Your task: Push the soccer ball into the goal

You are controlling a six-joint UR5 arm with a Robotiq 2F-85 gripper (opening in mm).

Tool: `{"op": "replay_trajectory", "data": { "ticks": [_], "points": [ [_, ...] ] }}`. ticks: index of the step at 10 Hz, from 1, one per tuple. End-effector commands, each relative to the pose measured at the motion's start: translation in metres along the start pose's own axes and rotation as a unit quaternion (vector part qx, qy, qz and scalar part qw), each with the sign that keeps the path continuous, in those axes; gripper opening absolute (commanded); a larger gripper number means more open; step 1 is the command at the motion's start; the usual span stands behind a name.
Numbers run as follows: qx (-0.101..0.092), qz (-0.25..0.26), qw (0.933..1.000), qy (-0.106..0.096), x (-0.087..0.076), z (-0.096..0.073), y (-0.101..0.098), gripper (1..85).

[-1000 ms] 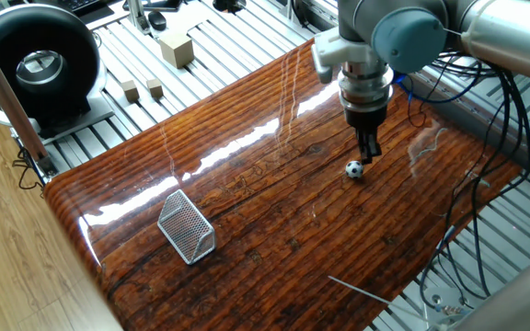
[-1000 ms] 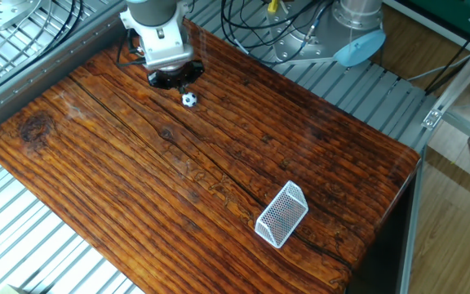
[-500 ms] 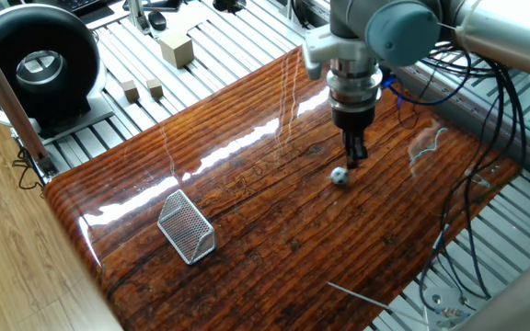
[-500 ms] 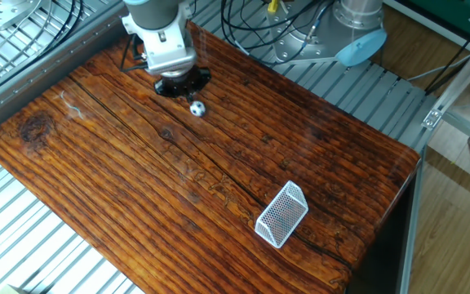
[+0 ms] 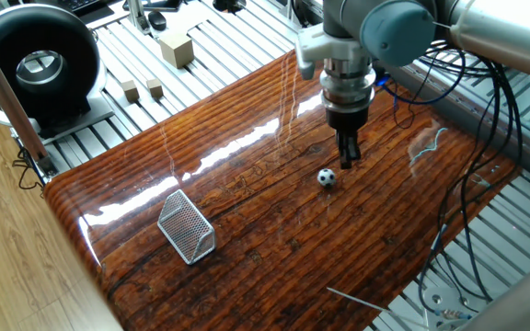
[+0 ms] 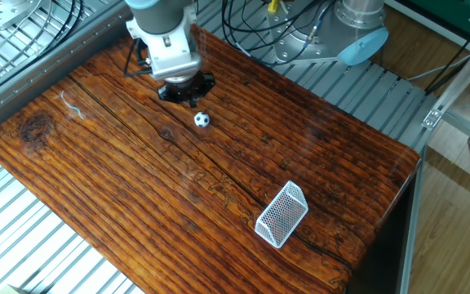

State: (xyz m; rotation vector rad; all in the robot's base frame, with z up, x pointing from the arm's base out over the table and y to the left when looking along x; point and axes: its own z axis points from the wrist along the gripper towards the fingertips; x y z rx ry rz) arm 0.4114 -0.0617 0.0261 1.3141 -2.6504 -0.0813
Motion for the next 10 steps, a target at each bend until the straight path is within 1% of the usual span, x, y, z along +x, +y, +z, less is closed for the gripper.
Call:
{"op": "replay_trajectory", "data": {
  "ticks": [1,2,4,5,6,7,8,9,10],
  "points": [
    [-0.004,0.012,0.9998,-0.014,-0.026,0.000,0.011,1.0],
    [0.009,0.015,0.9998,-0.013,-0.033,-0.002,0.009,1.0],
    [0.030,0.023,0.9992,-0.011,-0.050,-0.009,0.006,1.0],
    [0.028,0.026,0.9992,-0.014,-0.058,-0.014,0.009,1.0],
    [0.023,0.027,0.9993,-0.014,-0.060,-0.018,0.012,1.0],
    [0.026,0.025,0.9993,-0.008,-0.054,-0.020,0.009,1.0],
    [0.040,0.012,0.9991,0.001,-0.043,-0.021,-0.003,1.0],
    [0.058,-0.023,0.9980,-0.004,-0.043,-0.023,-0.022,1.0],
    [0.054,-0.051,0.9971,-0.017,-0.052,-0.025,-0.026,1.0]
  ]
}}
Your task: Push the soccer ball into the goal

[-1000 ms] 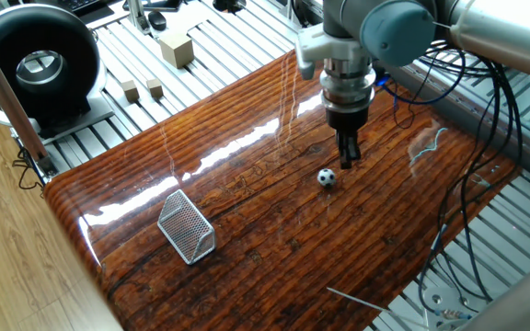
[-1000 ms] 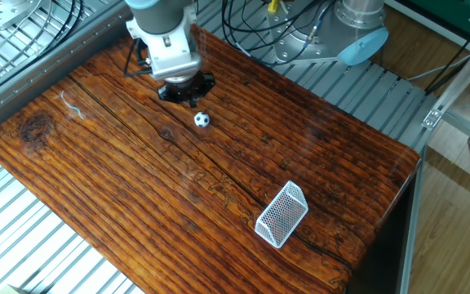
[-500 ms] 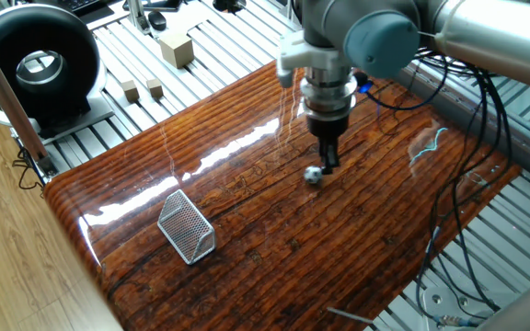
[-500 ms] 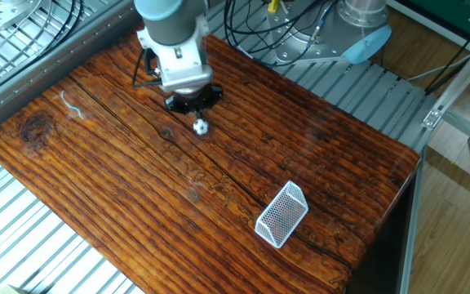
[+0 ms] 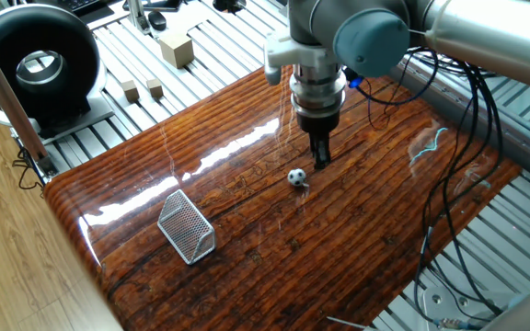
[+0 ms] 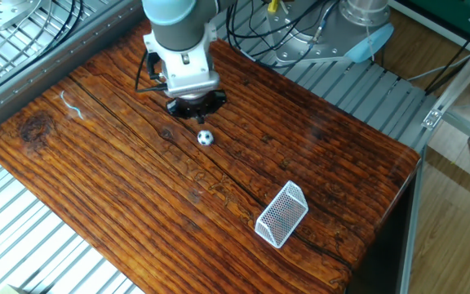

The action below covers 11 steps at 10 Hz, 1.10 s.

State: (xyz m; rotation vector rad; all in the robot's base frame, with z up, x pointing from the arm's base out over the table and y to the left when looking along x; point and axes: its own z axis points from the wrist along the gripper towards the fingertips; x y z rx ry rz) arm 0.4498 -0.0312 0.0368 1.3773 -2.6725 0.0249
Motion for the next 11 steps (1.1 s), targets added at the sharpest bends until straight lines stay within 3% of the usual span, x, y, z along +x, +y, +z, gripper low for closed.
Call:
{"op": "replay_trajectory", "data": {
  "ticks": [1,3,5,7,9,11],
  "points": [
    [0.004,-0.045,0.9987,-0.024,-0.016,-0.005,-0.012,1.0],
    [-0.004,-0.040,0.9986,-0.035,-0.032,0.001,0.001,1.0],
    [-0.003,-0.022,0.9994,-0.027,-0.035,0.007,0.007,1.0],
    [-0.011,0.010,0.9991,-0.039,-0.047,0.015,0.015,1.0],
    [0.006,0.025,0.9995,-0.021,-0.053,0.004,0.011,1.0],
    [0.001,0.035,0.9988,-0.033,-0.076,-0.007,0.021,1.0]
  ]
}}
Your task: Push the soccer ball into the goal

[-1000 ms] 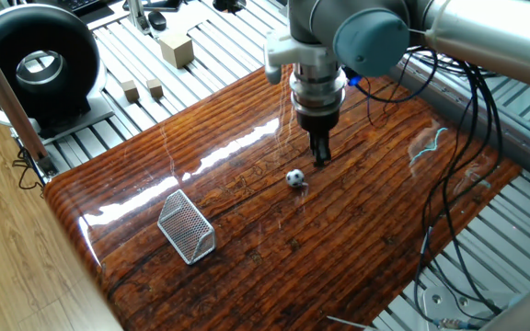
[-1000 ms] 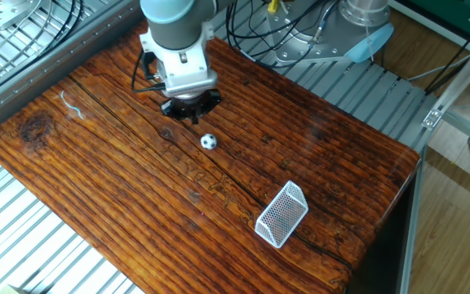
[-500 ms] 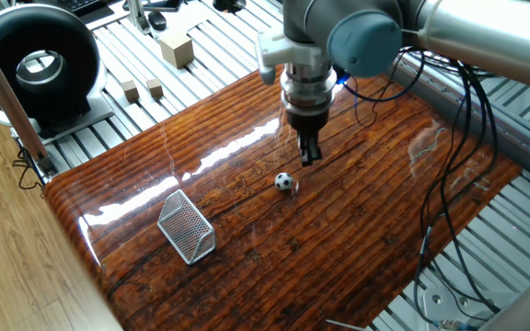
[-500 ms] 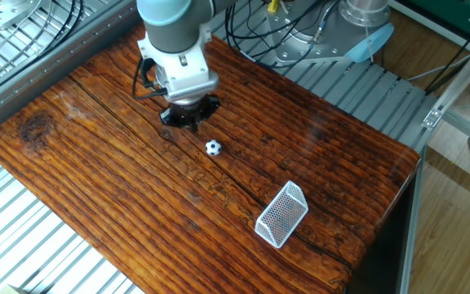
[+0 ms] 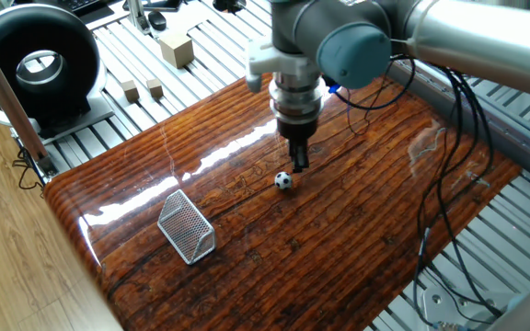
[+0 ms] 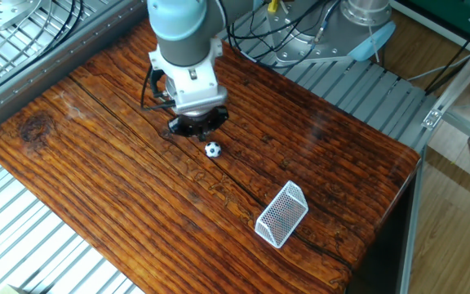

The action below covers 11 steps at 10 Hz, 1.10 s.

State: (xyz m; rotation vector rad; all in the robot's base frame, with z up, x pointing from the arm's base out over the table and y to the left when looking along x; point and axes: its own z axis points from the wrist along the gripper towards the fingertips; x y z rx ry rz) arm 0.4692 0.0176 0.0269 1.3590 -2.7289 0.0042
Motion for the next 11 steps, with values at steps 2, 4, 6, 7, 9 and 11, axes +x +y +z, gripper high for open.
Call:
{"op": "replay_trajectory", "data": {
  "ticks": [2,4,6,7,9,11],
  "points": [
    [-0.002,0.024,0.9994,-0.026,-0.040,-0.018,0.013,1.0],
    [-0.033,0.040,0.9979,-0.040,-0.049,-0.022,0.029,1.0],
    [-0.014,0.040,0.9989,-0.019,-0.040,-0.032,0.016,1.0],
    [0.012,0.031,0.9992,0.020,-0.016,-0.032,0.000,1.0],
    [-0.005,0.029,0.9995,-0.008,-0.016,-0.001,0.007,1.0],
    [-0.022,0.022,0.9994,-0.014,-0.010,0.009,0.020,1.0]
  ]
}}
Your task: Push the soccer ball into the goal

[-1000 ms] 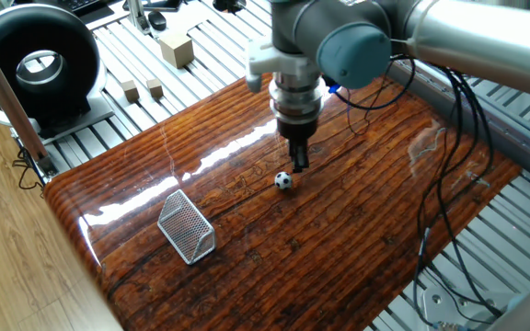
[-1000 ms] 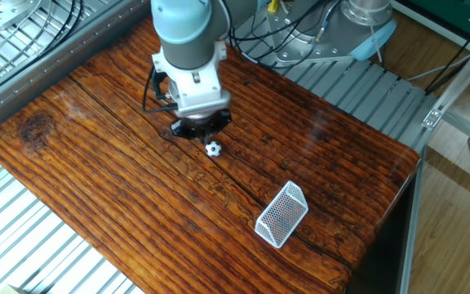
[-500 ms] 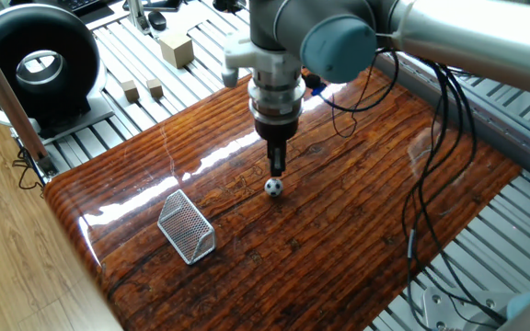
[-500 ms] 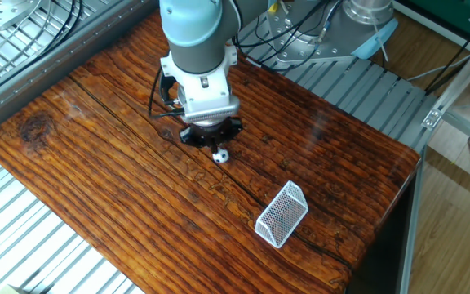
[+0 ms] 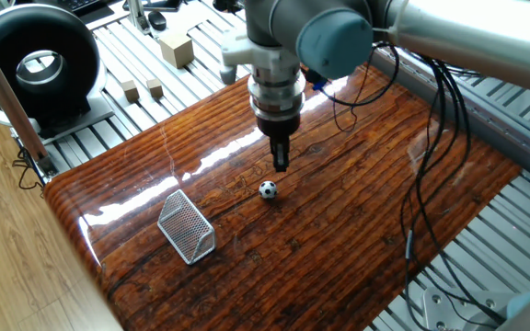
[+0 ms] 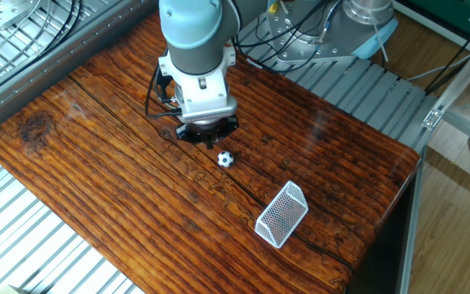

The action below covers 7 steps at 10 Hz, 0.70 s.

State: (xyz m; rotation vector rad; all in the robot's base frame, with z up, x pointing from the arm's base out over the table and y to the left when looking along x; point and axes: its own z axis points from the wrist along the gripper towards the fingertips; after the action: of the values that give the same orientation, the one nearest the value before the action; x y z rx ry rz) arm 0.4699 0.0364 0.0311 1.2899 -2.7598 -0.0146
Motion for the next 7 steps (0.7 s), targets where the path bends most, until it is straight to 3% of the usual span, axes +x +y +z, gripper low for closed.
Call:
{"op": "replay_trajectory", "data": {
  "ticks": [1,5,7],
  "points": [
    [-0.018,-0.002,0.9997,-0.016,0.002,0.015,0.014,1.0],
    [-0.014,0.000,0.9996,-0.026,-0.008,0.012,0.019,1.0],
    [-0.032,-0.014,0.9971,-0.068,-0.040,0.001,0.035,1.0]
  ]
}}
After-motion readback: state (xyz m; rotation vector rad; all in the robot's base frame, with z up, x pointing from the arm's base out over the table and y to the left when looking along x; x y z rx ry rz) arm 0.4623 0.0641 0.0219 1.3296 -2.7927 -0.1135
